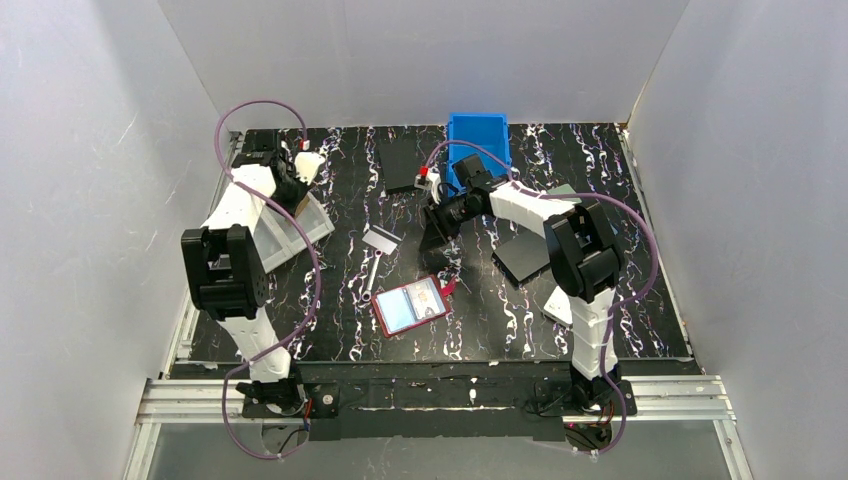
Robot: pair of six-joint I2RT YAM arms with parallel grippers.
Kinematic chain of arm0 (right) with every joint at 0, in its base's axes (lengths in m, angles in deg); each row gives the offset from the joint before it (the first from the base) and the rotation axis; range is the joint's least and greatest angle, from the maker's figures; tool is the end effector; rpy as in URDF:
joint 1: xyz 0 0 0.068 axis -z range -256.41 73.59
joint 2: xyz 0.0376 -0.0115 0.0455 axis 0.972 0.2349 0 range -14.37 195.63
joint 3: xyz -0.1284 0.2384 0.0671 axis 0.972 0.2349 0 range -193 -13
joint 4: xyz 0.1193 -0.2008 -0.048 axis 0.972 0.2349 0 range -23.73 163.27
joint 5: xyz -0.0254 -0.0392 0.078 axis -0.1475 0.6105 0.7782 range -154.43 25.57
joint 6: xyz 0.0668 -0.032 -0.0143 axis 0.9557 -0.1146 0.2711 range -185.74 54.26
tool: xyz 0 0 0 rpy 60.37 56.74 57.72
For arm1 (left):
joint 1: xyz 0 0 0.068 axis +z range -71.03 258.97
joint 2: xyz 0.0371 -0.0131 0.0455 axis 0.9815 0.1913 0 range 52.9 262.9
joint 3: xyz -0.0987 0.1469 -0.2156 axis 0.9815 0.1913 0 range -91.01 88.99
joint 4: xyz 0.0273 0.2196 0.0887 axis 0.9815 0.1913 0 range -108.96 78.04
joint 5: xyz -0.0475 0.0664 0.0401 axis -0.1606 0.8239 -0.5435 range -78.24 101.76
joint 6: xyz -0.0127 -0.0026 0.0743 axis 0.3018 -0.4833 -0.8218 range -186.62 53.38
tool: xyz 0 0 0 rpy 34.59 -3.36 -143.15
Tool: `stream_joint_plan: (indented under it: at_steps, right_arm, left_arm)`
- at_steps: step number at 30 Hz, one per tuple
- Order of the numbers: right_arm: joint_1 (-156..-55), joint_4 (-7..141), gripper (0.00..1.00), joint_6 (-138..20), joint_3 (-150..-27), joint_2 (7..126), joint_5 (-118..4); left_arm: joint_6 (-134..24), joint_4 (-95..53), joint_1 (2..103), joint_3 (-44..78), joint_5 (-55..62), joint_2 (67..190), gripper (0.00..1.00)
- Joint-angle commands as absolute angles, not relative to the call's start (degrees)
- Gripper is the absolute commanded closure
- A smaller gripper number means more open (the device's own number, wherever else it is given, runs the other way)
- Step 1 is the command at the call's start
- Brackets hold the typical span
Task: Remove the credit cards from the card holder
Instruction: Place the credit card in the storage box.
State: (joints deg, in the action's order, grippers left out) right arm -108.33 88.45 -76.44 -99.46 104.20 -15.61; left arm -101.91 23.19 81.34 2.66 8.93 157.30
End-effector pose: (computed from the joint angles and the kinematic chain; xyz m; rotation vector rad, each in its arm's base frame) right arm 0.3443 0.2708 0.1906 -1.2090 2.1261 1.2230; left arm 0.3833 0.0127 0.2447 0.7616 2.5169 0.1643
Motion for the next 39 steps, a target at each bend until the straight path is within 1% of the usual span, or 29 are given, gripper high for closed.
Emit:
stream_joint_plan:
  at_steps: [1, 11, 12, 14, 15, 17, 19, 23, 27, 29, 30, 31, 32, 34, 35, 36, 39]
  right_arm:
    - [-107.8, 86.9, 0.58, -76.5, -99.2, 100.9, -13.0]
    - [-107.4, 86.4, 0.58, -76.0, -99.0, 100.6, -12.3]
    - [-107.3, 86.4, 0.58, -76.1, -99.0, 100.5, -12.3]
    - [-107.3, 86.4, 0.58, -76.1, -99.0, 100.6, -12.2]
    - [-107.3, 86.5, 0.58, -76.1, -99.0, 100.5, -12.2]
    - [-107.2, 86.5, 0.58, -76.0, -99.0, 100.6, -12.1]
    - [-107.1, 86.5, 0.58, -76.0, -99.0, 100.4, -12.0]
    - [-107.0, 86.6, 0.58, -76.1, -99.0, 100.1, -12.2]
    - [-106.9, 87.9, 0.58, -77.7, -99.3, 99.8, -13.1]
    - [-107.0, 89.9, 0.58, -80.9, -100.0, 99.8, -13.7]
    - [-107.0, 91.2, 0.58, -82.8, -100.3, 99.9, -14.2]
    - [-107.0, 91.9, 0.58, -84.2, -100.4, 99.8, -15.0]
    - [-107.0, 91.9, 0.57, -84.9, -100.2, 99.8, -15.4]
    - [-107.2, 90.7, 0.57, -84.4, -99.5, 100.0, -15.5]
    - [-107.4, 89.3, 0.57, -82.7, -98.9, 100.0, -15.6]
    - [-107.7, 87.7, 0.57, -81.0, -98.4, 100.1, -16.0]
    - [-109.6, 80.5, 0.58, -73.8, -96.1, 99.8, -19.9]
  left_arm:
    - [-103.4, 26.0, 81.2, -0.6, 6.3, 158.9, 1.0]
    - [-103.5, 27.4, 81.2, -0.4, 5.0, 161.6, 1.0]
    - [-103.4, 27.3, 81.2, -0.7, 5.5, 161.9, 0.98]
    - [-102.7, 27.1, 81.2, -1.6, 7.7, 162.6, 0.88]
    - [-102.2, 26.8, 81.2, -2.0, 9.7, 163.0, 0.83]
    - [-100.8, 26.3, 81.3, -3.5, 14.5, 163.7, 0.75]
    - [-99.0, 25.6, 81.8, -5.3, 16.7, 164.1, 0.64]
    - [-96.6, 24.3, 82.1, -8.6, 20.6, 164.3, 0.61]
    - [-91.6, 22.6, 82.1, -9.4, 21.3, 159.8, 0.62]
    - [-86.8, 21.0, 82.1, -7.1, 15.6, 154.4, 0.61]
    - [-84.1, 19.3, 82.1, -4.4, 11.0, 151.5, 0.56]
    - [-80.6, 16.8, 82.3, -0.4, 5.1, 147.8, 0.47]
    - [-76.6, 11.5, 82.6, 4.1, -0.6, 144.1, 0.35]
    - [-66.6, 1.7, 83.3, 15.3, -10.0, 137.3, 0.15]
    - [-61.9, -3.1, 83.6, 19.9, -14.1, 134.8, 0.09]
    - [-58.5, -6.3, 83.8, 23.6, -18.4, 133.1, 0.09]
    - [-50.6, -8.3, 83.0, 28.3, -25.9, 132.2, 0.17]
